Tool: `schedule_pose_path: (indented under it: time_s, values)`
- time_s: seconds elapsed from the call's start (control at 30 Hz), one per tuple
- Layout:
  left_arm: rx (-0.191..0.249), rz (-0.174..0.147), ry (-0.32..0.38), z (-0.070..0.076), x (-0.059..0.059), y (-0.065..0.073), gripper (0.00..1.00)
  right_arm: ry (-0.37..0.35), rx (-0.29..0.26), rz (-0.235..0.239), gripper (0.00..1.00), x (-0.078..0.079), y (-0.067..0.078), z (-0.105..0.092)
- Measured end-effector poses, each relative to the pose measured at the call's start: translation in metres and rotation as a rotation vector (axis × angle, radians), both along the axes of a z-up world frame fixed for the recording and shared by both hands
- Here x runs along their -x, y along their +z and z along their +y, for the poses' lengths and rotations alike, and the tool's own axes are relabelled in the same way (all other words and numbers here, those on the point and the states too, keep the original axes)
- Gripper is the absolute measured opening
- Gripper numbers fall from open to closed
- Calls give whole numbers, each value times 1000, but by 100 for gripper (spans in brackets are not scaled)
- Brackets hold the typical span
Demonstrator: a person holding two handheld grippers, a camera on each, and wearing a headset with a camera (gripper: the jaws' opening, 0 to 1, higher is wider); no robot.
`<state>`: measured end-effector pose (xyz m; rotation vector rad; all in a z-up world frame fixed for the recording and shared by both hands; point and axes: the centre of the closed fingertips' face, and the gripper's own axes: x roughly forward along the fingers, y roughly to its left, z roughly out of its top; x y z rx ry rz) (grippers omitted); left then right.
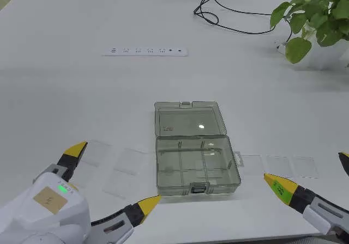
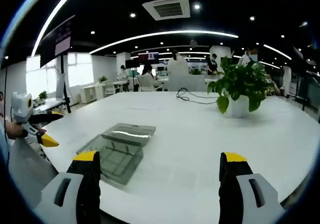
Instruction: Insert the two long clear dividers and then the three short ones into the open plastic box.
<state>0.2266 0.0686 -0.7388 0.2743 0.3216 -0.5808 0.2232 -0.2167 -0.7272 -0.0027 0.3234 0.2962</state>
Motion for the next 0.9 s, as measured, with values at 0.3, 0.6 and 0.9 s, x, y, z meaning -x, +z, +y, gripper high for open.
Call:
schedule_pose_path:
  time_s: [0.3, 0.6, 0.9]
  values:
    - [-3, -25, 0, 0, -1, 3, 95, 2, 3, 3, 100, 0, -1, 0]
    - [1, -15, -4, -1, 0, 2, 94, 0, 1, 0, 100, 0, 0, 0]
    - [0, -17, -4, -1, 0, 2, 94, -1, 5, 2, 100, 0, 0, -1]
